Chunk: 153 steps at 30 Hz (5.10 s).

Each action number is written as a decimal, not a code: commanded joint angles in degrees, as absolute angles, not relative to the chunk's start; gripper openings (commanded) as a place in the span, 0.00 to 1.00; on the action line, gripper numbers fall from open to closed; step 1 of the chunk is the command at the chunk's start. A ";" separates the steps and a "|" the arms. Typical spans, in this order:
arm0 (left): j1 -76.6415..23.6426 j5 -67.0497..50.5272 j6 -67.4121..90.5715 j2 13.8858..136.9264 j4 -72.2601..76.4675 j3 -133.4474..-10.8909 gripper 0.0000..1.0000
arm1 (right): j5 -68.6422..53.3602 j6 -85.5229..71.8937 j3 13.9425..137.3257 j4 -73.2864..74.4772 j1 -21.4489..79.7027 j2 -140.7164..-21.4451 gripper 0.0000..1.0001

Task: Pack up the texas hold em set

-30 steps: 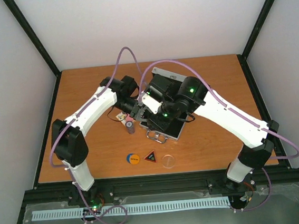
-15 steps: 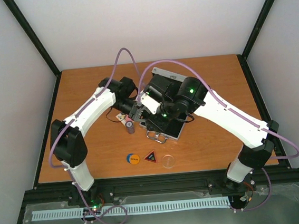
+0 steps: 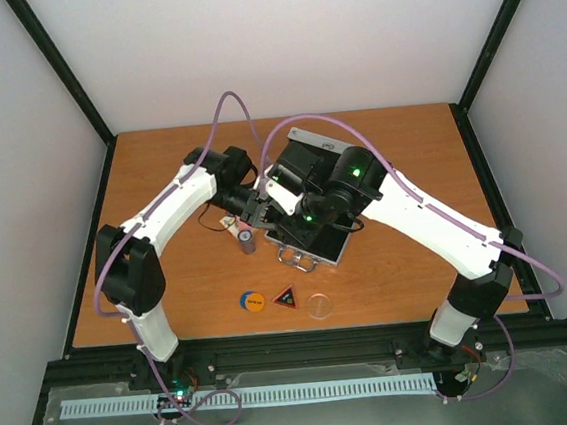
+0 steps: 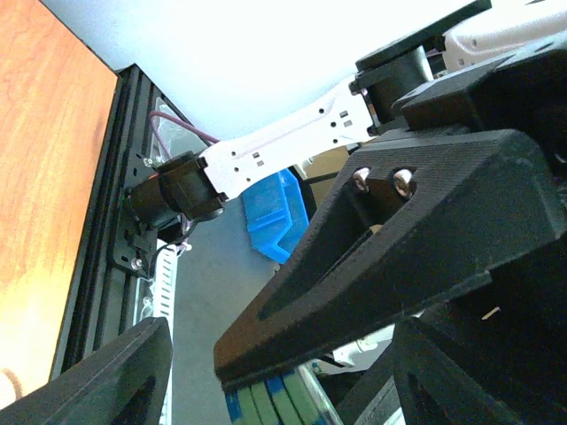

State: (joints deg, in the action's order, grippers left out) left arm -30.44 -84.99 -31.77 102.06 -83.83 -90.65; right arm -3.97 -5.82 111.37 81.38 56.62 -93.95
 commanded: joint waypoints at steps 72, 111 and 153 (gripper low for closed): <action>-30.81 -90.96 -28.79 105.66 -91.75 -99.19 0.62 | 21.53 -10.07 122.78 82.18 50.98 -108.42 0.03; -28.83 -74.69 10.33 91.71 -53.65 -86.04 0.71 | 16.44 -7.75 117.38 75.82 50.89 -100.93 0.03; -35.95 -82.35 8.79 97.09 -56.87 -96.40 0.58 | 14.88 -4.92 126.65 76.55 50.89 -106.44 0.03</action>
